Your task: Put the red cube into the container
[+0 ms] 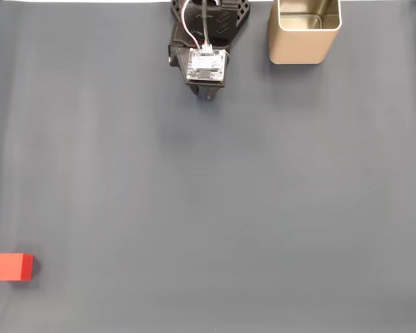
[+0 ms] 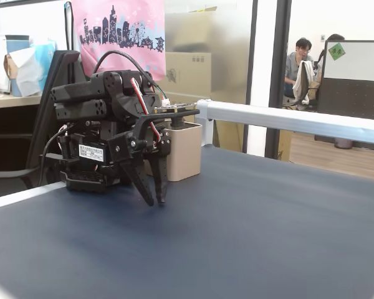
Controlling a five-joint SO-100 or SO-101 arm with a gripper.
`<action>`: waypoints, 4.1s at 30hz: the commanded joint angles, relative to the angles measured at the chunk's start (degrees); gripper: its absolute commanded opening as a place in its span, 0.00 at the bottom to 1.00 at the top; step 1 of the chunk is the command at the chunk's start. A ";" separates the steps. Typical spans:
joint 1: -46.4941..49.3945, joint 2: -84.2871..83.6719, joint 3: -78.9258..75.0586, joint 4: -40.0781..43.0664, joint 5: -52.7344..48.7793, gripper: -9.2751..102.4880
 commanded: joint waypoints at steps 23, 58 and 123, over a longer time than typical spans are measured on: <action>0.35 2.20 0.62 0.70 -2.99 0.12; 6.86 -27.07 -21.62 -23.20 -9.49 0.08; 34.45 -141.42 -119.79 -66.18 -13.71 0.51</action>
